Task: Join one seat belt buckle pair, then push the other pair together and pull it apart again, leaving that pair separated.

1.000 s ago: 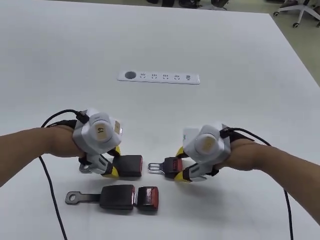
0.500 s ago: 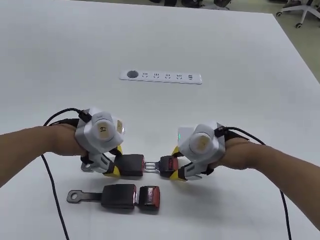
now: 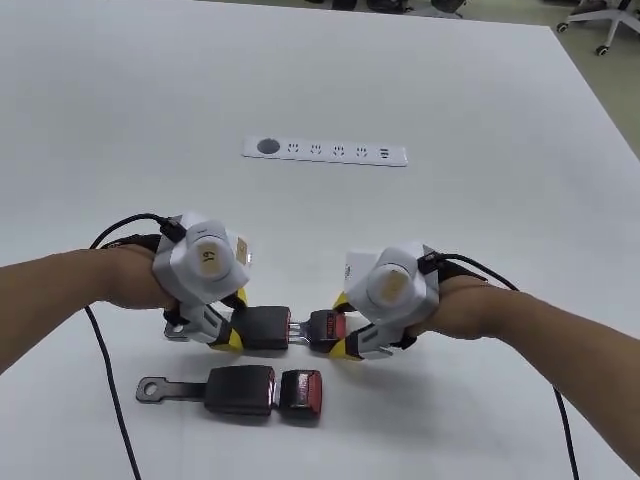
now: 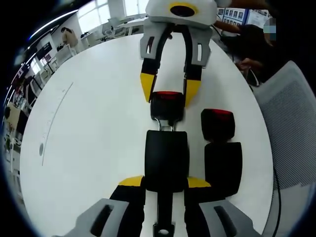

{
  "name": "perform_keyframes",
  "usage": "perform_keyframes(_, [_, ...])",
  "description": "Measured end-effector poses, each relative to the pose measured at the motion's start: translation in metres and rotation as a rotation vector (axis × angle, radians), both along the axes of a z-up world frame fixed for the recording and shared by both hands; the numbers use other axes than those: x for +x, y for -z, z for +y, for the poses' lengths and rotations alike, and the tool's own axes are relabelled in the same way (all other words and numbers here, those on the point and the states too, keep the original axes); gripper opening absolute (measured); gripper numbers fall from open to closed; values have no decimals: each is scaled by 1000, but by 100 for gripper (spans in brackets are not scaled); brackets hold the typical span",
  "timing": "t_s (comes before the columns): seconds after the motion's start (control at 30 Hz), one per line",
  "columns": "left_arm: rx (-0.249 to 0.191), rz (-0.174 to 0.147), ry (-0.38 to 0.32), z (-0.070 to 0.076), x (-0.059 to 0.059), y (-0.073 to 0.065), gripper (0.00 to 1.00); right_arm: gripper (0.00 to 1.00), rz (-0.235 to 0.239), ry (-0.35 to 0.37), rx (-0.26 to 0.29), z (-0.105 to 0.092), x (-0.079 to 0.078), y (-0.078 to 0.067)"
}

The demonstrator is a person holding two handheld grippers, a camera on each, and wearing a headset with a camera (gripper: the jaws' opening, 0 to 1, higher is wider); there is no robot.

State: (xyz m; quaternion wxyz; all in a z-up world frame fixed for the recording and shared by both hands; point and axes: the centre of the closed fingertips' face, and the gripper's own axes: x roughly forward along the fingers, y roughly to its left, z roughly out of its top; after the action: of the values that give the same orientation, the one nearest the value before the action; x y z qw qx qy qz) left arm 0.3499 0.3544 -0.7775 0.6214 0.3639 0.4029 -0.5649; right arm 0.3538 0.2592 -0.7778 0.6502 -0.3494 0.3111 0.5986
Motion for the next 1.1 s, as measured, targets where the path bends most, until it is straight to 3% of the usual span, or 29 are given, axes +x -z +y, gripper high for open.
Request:
perform_keyframes(0.47, [1,-8,3,0,0,0,31,30,-23,4,7,2,-2,-3])
perform_keyframes(1.1, [12,-9,17,-1,0,0,30,29,-5,22,-4,5,-2,-3])
